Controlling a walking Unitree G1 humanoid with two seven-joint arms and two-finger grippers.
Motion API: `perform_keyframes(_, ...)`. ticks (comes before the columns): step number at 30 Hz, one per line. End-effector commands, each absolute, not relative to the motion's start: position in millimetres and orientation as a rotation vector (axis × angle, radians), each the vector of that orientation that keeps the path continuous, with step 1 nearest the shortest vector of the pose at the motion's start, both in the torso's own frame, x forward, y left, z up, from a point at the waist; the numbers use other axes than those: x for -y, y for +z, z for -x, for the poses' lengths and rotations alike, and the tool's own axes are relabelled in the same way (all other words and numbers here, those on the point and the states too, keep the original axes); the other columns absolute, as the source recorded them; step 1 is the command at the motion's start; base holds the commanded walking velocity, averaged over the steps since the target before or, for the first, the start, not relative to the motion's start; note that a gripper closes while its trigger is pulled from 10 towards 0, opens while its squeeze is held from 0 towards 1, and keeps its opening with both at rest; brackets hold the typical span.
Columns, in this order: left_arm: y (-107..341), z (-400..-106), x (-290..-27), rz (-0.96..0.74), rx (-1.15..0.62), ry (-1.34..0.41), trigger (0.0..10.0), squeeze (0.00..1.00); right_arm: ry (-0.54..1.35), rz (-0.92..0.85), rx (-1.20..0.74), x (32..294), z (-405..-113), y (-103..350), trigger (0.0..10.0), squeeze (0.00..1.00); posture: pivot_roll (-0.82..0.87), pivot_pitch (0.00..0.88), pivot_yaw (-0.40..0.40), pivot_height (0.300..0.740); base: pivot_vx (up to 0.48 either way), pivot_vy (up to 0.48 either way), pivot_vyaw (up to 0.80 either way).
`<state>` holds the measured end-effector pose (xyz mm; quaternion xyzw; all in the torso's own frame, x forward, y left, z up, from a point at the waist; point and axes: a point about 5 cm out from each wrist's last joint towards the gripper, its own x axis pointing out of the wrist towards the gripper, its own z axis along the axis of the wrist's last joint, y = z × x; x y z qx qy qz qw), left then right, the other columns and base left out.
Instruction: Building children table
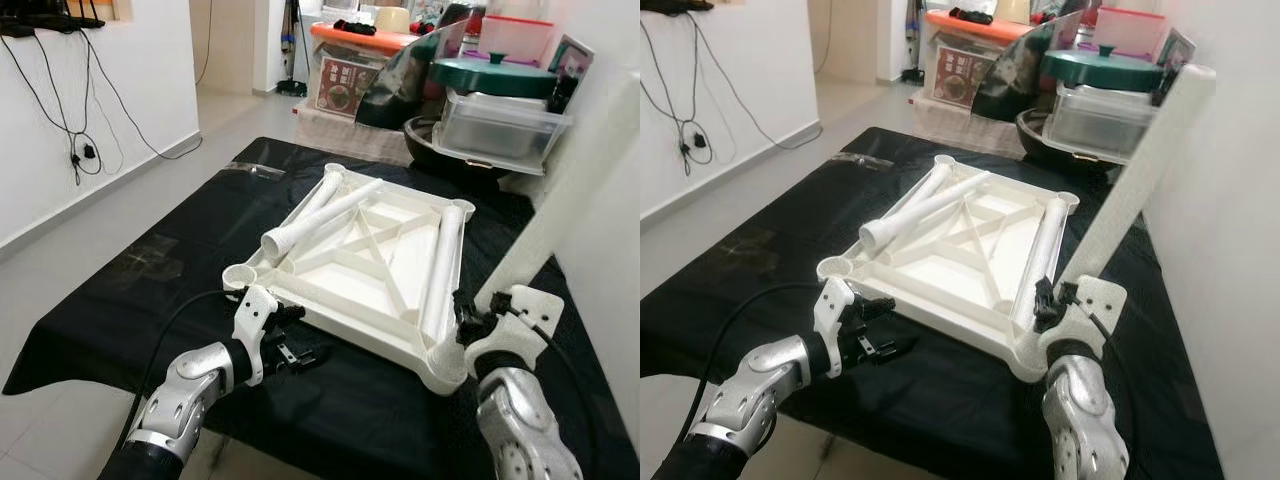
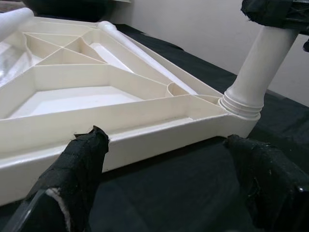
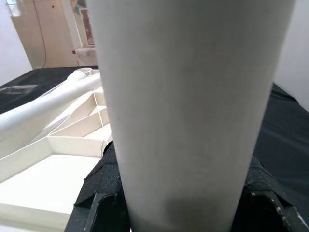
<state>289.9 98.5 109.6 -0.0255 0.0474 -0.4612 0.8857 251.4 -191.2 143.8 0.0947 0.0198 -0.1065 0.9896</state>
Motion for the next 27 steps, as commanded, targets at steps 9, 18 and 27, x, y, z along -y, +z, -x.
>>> perform_keyframes(9, 111, -292, -94, 0.044, -0.09, -0.973, 10.0, 0.0, 0.28, -0.243, 0.046, 171, -263, 179, 10.0, 0.0, 0.11, 0.0, -0.113, 0.74, 0.0, 0.0, 0.0)
perform_keyframes(18, 110, -290, -92, 0.05, -0.086, -0.97, 10.0, 0.0, 0.854, -0.103, 0.001, 137, -238, 175, 7.1, 0.0, 0.13, 0.0, -0.127, 0.74, 0.0, 0.0, 0.0)
perform_keyframes(27, 110, -291, -97, 0.044, -0.087, -0.957, 10.0, 0.0, 0.544, -0.138, -0.138, 151, -257, 140, 0.0, 0.0, 0.12, 0.0, -0.124, 0.74, 0.0, 0.0, 0.0)
